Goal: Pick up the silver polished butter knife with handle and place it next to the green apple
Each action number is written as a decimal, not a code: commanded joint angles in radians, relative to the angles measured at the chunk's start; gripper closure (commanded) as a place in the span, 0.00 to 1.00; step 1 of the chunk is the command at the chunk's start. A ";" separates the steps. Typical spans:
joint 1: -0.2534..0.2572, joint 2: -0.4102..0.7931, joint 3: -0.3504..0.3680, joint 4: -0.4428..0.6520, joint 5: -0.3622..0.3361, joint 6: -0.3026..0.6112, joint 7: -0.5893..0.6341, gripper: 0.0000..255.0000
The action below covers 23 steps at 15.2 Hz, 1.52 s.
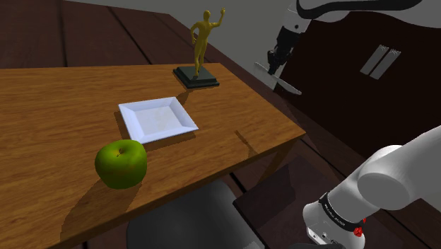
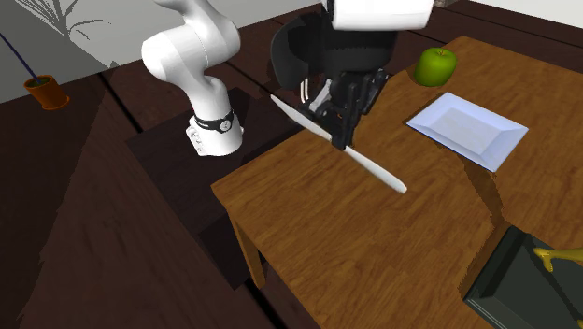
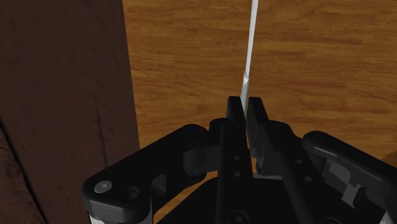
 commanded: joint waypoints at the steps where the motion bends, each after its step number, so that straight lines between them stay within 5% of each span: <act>1: 0.008 -0.012 0.013 -0.001 0.001 -0.011 0.021 1.00; 12: 0.114 -0.080 0.186 -0.066 0.038 -0.016 0.284 1.00; 23: 0.214 -0.021 0.369 0.004 0.063 -0.025 0.559 1.00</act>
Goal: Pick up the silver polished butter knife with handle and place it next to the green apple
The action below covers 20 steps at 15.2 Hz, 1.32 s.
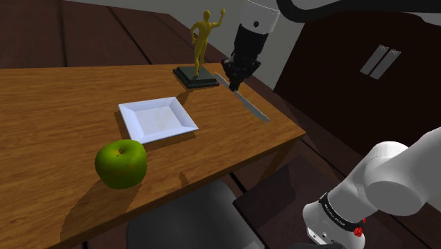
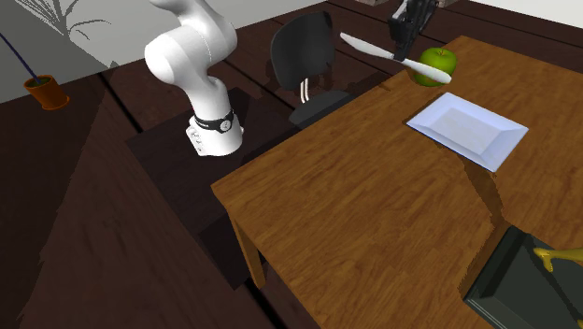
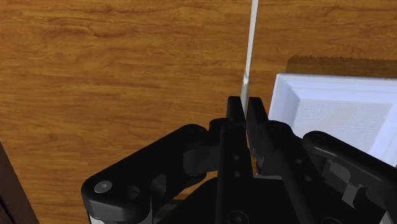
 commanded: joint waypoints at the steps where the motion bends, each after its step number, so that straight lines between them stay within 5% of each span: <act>1: 0.018 0.024 0.036 0.021 -0.001 0.003 0.057 1.00; 11: 0.111 0.212 0.201 0.221 -0.064 -0.025 0.335 1.00; 20: 0.113 0.222 0.202 0.110 -0.069 0.095 0.343 1.00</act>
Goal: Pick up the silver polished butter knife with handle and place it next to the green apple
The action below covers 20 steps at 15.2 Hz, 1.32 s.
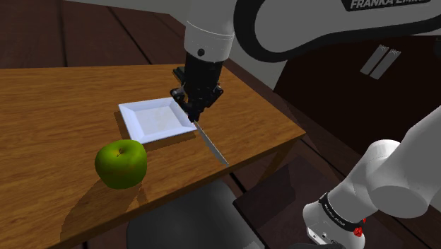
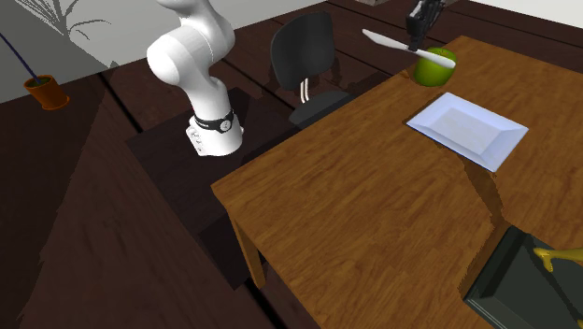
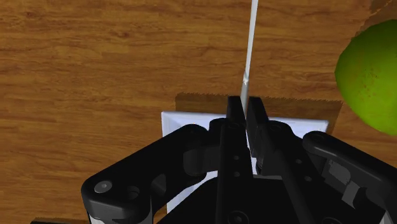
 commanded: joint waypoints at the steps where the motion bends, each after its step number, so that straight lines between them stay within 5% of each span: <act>1: 0.000 0.000 0.000 -0.027 0.000 0.028 0.002 1.00; 20: 0.006 0.088 0.005 -0.197 -0.055 0.273 0.047 1.00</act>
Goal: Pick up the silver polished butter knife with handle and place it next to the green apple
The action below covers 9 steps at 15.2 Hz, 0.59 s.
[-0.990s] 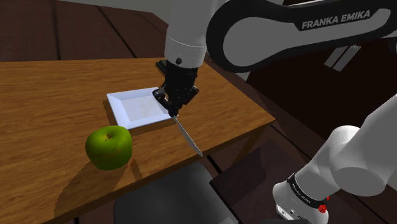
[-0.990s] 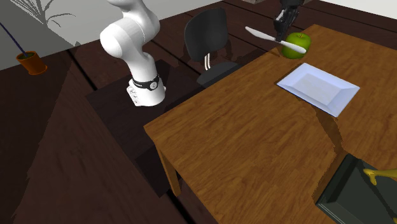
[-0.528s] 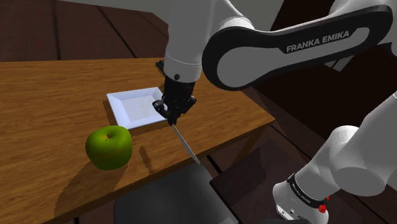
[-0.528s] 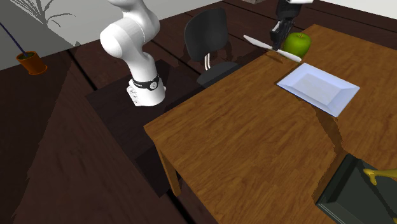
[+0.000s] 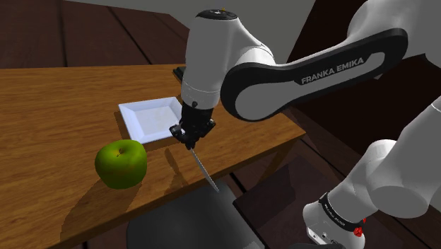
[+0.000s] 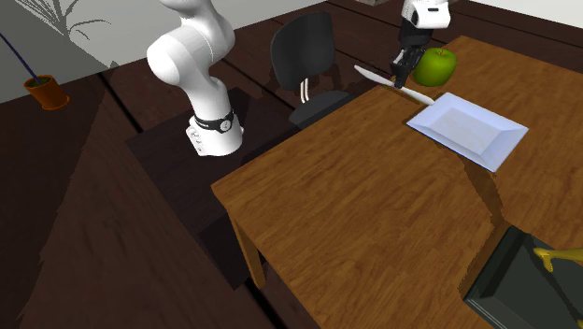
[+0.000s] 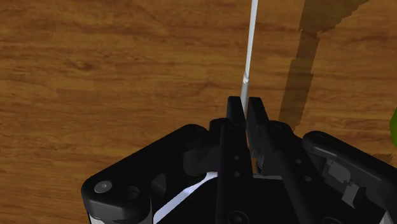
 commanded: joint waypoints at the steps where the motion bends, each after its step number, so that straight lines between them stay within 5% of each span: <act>1: 0.001 0.019 0.000 -0.006 -0.012 0.022 0.009 1.00; 9: 0.002 0.029 0.000 -0.015 -0.019 0.040 0.015 1.00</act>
